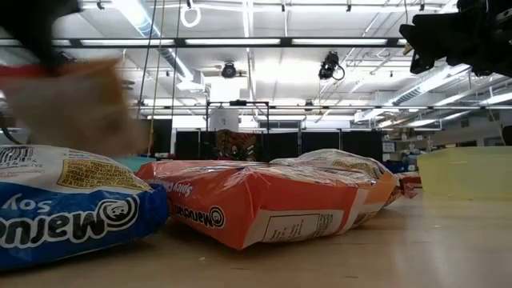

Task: Sort Maruchan noodles
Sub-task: Put the orange noodle pack into the green bin

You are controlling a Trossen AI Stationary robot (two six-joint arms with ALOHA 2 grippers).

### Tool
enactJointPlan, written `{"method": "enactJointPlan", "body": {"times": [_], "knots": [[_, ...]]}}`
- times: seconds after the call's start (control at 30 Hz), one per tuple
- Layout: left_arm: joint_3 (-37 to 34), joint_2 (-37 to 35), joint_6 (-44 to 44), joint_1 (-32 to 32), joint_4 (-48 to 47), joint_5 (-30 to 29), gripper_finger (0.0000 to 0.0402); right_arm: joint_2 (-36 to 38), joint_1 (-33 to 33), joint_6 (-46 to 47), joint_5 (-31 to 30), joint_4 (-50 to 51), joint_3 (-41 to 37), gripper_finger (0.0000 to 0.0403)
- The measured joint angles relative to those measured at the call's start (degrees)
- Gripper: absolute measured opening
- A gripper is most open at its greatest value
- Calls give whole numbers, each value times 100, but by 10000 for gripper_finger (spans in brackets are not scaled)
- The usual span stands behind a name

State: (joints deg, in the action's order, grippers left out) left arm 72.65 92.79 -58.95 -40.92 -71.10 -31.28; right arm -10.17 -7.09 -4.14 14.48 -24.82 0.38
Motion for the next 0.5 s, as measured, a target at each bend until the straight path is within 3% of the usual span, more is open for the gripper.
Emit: {"method": "enactJointPlan", "body": {"times": [0.13, 0.23, 0.33, 0.5], "knots": [[-7, -631, -886, 829, 237, -1749, 2, 0, 0, -2, 2, -5, 0, 138], [-227, -1168, -1226, 1422, 578, -2693, 2, 0, 0, 5, 15, -15, 0, 138], [-641, -1752, -1775, 2092, 1134, -3358, 1, -1, 0, 7, 17, -35, 0, 138], [-1550, -2471, -2026, 3225, 2816, -3834, 1, -7, 0, 7, 11, -66, 0, 138]]}}
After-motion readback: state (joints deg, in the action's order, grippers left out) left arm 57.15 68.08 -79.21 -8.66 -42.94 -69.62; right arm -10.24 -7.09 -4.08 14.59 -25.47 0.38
